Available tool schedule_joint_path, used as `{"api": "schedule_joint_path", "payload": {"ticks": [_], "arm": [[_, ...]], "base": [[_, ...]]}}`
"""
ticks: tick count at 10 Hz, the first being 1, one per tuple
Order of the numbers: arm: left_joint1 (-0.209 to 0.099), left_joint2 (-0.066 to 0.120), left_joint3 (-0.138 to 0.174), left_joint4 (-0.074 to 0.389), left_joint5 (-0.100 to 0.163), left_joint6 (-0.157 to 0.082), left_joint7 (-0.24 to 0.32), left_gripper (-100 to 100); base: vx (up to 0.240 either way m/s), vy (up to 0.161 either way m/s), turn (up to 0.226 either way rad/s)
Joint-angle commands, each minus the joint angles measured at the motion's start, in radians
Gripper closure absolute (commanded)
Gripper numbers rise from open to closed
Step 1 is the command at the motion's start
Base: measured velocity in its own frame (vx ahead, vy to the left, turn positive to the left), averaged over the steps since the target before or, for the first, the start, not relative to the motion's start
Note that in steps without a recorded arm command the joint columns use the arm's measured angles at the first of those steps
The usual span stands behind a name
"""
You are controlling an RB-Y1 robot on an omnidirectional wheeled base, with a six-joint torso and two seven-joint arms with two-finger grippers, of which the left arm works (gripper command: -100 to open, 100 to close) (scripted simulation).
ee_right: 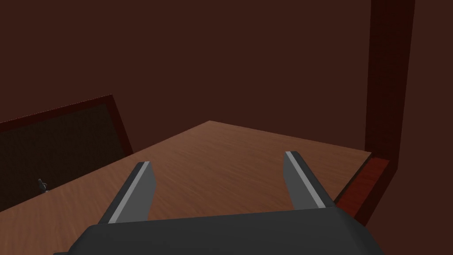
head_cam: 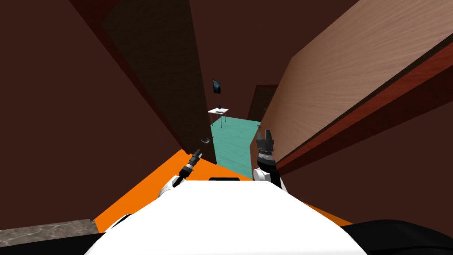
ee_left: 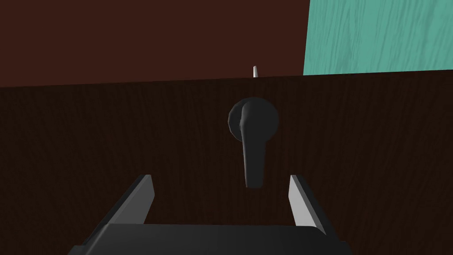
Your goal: Push the door open
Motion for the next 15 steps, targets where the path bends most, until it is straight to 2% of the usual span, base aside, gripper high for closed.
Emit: {"api": "schedule_joint_path", "payload": {"ticks": [1, 4, 6, 7, 14, 15], "arm": [[-0.005, 0.005, -0.001, 0.031, -0.006, -0.012, 0.011, -100], [-0.021, 0.014, -0.003, 0.091, -0.015, -0.035, 0.026, -100], [-0.027, 0.018, -0.003, 0.114, -0.018, -0.044, 0.032, -100], [-0.023, 0.016, -0.003, 0.1, -0.017, -0.037, 0.029, -100], [-0.07, -0.028, 0.001, 0.12, 0.01, 0.02, -0.015, -100], [-0.067, -0.023, 0.001, 0.121, 0.007, 0.012, -0.009, -100]], "base": [[0.044, 0.141, -0.088], [0.051, 0.123, -0.052], [0.018, 0.075, -0.037], [0.008, 0.033, -0.012], [0.174, -0.017, -0.056], [0.105, -0.024, -0.009]]}}
